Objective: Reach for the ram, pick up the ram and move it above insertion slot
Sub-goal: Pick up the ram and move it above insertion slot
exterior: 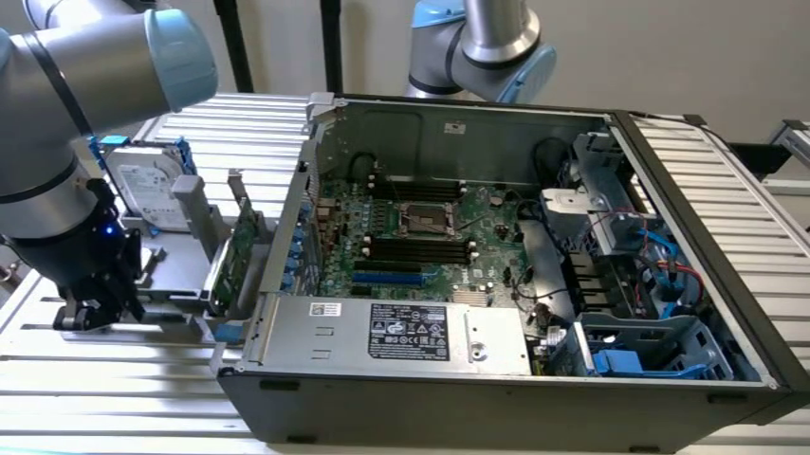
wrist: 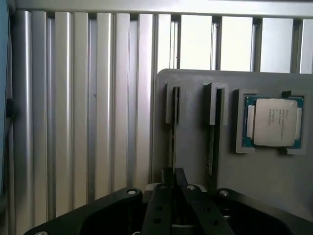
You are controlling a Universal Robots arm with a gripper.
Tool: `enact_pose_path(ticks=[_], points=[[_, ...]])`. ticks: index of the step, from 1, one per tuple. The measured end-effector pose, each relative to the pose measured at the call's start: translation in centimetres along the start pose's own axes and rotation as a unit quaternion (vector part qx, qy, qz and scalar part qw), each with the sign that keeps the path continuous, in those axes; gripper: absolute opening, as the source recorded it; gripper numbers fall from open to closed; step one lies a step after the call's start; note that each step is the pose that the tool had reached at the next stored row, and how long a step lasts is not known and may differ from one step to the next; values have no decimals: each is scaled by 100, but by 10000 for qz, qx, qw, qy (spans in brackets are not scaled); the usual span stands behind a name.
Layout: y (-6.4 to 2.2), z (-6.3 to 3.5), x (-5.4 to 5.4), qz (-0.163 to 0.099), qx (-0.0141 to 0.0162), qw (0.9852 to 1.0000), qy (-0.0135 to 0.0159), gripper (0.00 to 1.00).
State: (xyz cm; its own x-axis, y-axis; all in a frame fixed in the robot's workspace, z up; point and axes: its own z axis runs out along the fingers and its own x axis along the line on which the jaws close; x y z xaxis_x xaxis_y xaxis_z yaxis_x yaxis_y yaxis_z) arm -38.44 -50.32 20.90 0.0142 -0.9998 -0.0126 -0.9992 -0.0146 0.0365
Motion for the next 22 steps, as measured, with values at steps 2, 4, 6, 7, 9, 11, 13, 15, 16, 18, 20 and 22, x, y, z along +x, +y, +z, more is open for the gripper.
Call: enact_pose_path(ticks=[2, 4, 6, 7, 9, 11, 13, 15, 16, 18, 20, 22], points=[[2, -65, -1, 0, 1, 10000, -1, 13], [6, -149, -2, 0, 0, 10000, 0, 13], [9, -240, -3, 0, 0, 10000, 0, 13], [10, -284, -3, 0, 0, 10000, 0, 13], [14, -374, -5, 0, 0, 10000, 0, 13], [17, -468, -6, 0, 0, 10000, 0, 13], [20, -558, -7, 0, 0, 10000, 0, 13], [20, -648, -8, -1, 0, 10000, 0, 13], [19, -693, -8, -1, 0, 10000, 0, 13], [11, -787, -10, 0, 0, 10000, 0, 13], [-2, -878, -11, 0, 0, 10000, 0, 13], [-20, -969, -11, 0, 0, 10000, 0, 13]])
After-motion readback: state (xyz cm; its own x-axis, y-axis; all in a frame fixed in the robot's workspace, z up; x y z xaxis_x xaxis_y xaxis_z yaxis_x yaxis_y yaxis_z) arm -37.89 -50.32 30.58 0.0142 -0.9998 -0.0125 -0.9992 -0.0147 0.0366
